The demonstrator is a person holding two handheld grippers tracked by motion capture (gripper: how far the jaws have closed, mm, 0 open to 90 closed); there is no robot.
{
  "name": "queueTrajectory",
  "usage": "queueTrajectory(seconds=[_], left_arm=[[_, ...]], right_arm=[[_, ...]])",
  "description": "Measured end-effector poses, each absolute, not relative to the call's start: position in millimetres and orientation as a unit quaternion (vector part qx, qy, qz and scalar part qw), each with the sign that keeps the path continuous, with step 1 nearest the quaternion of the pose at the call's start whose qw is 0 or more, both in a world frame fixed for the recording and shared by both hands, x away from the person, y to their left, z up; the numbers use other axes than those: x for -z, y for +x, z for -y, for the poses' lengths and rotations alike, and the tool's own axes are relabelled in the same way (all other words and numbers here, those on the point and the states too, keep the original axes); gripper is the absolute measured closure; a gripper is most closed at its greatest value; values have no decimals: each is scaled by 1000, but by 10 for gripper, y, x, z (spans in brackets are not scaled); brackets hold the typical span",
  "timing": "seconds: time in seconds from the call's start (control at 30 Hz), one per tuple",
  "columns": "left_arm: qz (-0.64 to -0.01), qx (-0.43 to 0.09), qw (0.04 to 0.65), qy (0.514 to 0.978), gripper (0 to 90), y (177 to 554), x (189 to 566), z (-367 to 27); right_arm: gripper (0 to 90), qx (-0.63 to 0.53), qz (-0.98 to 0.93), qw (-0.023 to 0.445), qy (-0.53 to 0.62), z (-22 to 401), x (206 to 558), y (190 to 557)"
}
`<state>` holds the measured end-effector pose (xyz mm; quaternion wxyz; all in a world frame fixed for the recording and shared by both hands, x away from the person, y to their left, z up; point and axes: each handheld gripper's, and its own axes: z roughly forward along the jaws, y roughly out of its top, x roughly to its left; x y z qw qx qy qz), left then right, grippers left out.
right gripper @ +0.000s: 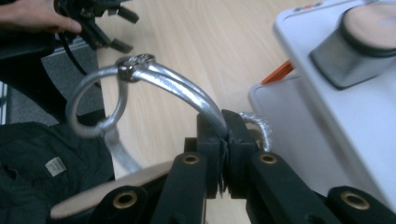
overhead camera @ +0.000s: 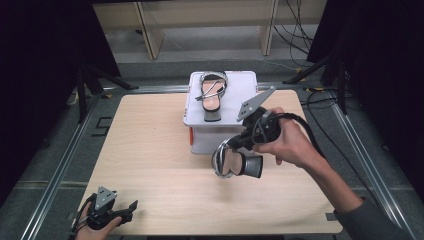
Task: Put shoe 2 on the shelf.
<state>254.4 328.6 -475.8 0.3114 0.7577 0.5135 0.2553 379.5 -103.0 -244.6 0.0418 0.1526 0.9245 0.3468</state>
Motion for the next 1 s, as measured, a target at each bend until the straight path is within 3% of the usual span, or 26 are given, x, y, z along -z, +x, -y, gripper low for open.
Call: queueTrajectory(seconds=[0.67, 1.0], left_arm=[[-518, -255, 318, 752, 172, 2540, 4756, -3281], [-519, -254, 324, 749, 172, 2540, 4757, -3279]], right_arm=[[875, -355, -913, 94, 179, 1295, 1450, 3821], [875, -352, -895, 150, 228, 1369, 1042, 4179]])
